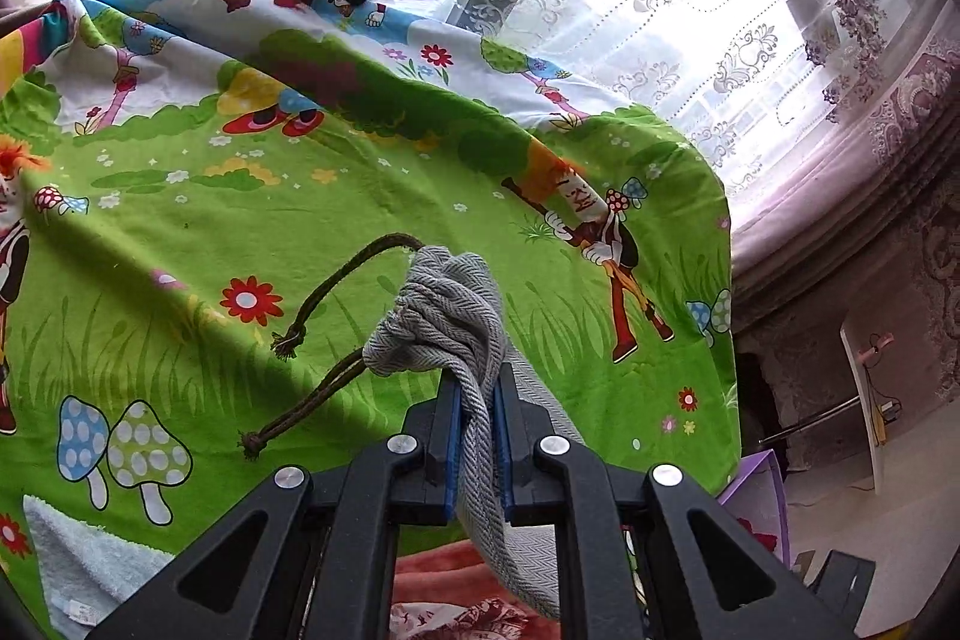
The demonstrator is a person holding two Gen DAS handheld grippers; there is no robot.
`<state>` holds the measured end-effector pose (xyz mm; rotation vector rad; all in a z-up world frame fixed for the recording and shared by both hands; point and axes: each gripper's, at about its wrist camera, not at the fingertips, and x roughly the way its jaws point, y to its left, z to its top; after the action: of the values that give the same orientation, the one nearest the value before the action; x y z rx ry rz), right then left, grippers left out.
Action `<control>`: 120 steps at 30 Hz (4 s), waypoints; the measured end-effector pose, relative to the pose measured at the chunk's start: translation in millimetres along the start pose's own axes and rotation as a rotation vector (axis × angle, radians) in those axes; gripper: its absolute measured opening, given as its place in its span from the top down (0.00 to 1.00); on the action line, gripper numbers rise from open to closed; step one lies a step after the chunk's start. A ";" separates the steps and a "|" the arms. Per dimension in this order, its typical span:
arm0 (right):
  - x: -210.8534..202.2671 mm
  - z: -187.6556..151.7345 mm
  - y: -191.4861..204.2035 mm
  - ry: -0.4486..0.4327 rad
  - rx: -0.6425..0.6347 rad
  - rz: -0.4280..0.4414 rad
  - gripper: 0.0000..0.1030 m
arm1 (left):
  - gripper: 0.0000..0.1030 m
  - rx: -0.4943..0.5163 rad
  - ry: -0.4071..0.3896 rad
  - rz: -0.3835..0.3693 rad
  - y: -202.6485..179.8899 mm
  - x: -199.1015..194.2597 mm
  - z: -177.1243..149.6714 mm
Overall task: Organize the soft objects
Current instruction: 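Carry the grey bag and pink towel over the box and open both grippers, then move both grippers back over the remaining items on the bed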
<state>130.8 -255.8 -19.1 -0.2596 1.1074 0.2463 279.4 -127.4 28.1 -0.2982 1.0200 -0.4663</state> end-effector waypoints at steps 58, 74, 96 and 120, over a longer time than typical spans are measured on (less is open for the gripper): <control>-104.0 -215.4 -180.0 0.115 0.462 -0.601 0.87 | 0.52 0.444 0.404 -0.323 -249.5 56.3 -188.8; -111.0 -200.8 -179.4 0.083 0.465 -0.655 0.39 | 0.51 0.385 0.374 -0.329 -231.6 48.8 -173.3; -98.8 -119.0 -103.9 -0.040 0.334 -0.438 0.34 | 0.50 0.203 0.216 -0.191 -113.7 2.2 -135.0; -59.7 -23.5 7.5 -0.103 0.145 -0.118 0.29 | 0.50 -0.049 0.023 0.089 60.7 -85.8 -118.9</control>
<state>83.0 -260.4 24.3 -0.1805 0.9992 0.0735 152.7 -34.5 5.8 -0.2906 1.0638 -0.3654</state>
